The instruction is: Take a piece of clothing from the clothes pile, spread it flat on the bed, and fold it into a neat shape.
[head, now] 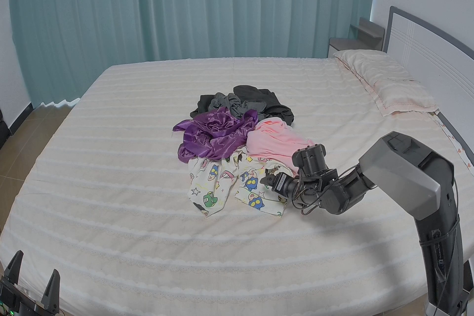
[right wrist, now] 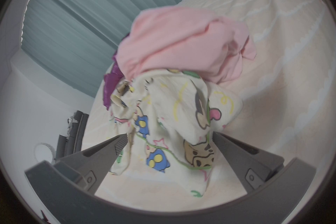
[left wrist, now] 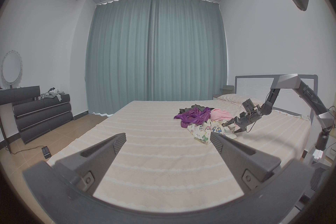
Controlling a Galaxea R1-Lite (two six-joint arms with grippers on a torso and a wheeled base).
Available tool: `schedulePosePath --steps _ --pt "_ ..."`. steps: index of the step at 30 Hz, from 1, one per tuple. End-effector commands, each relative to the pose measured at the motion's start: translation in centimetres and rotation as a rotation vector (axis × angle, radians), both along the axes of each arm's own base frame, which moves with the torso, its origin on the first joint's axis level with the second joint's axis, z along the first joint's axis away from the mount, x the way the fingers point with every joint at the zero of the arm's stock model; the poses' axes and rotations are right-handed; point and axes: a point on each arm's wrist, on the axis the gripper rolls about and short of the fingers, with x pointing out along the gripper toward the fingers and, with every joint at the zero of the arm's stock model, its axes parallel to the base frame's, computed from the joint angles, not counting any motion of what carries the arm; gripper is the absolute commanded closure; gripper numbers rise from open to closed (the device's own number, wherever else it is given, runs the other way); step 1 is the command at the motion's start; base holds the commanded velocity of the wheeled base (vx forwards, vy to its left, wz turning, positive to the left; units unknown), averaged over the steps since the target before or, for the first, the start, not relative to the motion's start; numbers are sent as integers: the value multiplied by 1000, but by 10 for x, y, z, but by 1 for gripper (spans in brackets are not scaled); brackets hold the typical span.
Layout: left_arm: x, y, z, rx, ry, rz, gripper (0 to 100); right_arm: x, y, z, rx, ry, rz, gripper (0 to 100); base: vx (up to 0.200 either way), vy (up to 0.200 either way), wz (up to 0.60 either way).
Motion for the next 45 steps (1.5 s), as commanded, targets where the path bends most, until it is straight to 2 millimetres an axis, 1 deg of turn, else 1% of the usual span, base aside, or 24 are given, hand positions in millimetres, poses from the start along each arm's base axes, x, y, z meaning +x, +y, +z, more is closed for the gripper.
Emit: schedulePosePath --steps 1,7,11,13,14,18,19,22,26,29,30,31,33,36,40,42,43,45 --pt "1 0 -5 0 9 0 0 1 2 -23 -37 25 5 0 0 0 0" --pt "1 0 -5 0 9 0 0 1 7 -21 -44 6 23 0 0 0 0" --pt "1 0 -5 0 9 0 0 -1 24 -14 -32 -20 57 0 0 0 0" --pt "1 0 -5 0 9 0 0 -3 38 -10 -25 -37 82 0 0 0 0" --pt "1 0 -5 0 9 0 0 -3 43 -11 -27 -35 89 0 0 0 0" --pt "1 0 -5 0 9 0 0 5 49 -16 -49 -42 66 0 0 0 0" --pt "1 0 -5 0 9 0 0 8 49 -21 -68 -27 61 100 0 0 0" --pt "1 0 -5 0 9 0 0 10 50 -24 -77 -27 62 100 0 0 0" --pt "1 0 -5 0 9 0 0 9 49 -21 -80 -25 59 100 0 0 0" --pt "1 0 -5 0 9 0 0 9 46 -9 -68 -36 50 100 0 0 0" --pt "1 0 -5 0 9 0 0 9 46 -9 -68 -36 50 100 0 0 0" --pt "1 0 -5 0 9 0 0 5 36 6 -55 -34 33 100 0 0 0" --pt "1 0 -5 0 9 0 0 -3 29 19 -44 -23 28 100 0 0 0" --pt "1 0 -5 0 9 0 0 -18 20 32 -36 5 23 100 0 0 0" --pt "1 0 -5 0 9 0 0 -46 5 55 0 25 63 100 0 0 0" --pt "1 0 -5 0 9 0 0 -49 3 58 4 24 68 100 0 0 0" --pt "1 0 -5 0 9 0 0 -67 -7 71 22 9 87 100 0 0 0" --pt "1 0 -5 0 9 0 0 -86 -19 87 42 -24 91 100 0 0 0"
